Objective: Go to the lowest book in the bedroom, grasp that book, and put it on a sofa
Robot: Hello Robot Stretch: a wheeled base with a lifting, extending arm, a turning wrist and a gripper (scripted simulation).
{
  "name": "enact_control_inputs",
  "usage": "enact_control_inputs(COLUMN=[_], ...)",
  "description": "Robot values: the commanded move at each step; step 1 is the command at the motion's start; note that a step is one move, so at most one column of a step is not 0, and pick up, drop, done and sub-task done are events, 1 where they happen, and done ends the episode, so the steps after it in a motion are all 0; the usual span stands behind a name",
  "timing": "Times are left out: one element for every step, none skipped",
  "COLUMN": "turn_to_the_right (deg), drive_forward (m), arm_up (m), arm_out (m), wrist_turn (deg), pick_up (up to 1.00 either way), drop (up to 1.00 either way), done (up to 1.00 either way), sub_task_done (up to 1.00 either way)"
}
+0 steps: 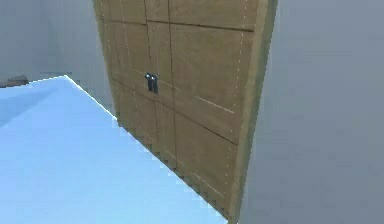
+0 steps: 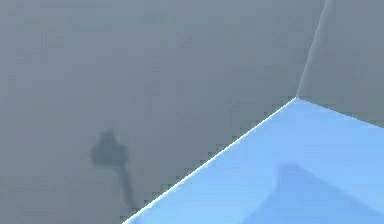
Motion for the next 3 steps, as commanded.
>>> enact_control_inputs(turn_to_the_right=[45.0, 0.0, -45.0], drive_forward=[0.00, 0.05, 0.00], arm_up=[0.00, 0.00, 0.00], arm_out=[0.00, 0.00, 0.00], wrist_turn=[0.0, 0.0, 0.0], pick_up=[0.00, 0.00, 0.00], drop=[0.00, 0.00, 0.00], done=[0.00, 0.00, 0.00], sub_task_done=[0.00, 0.00, 0.00])
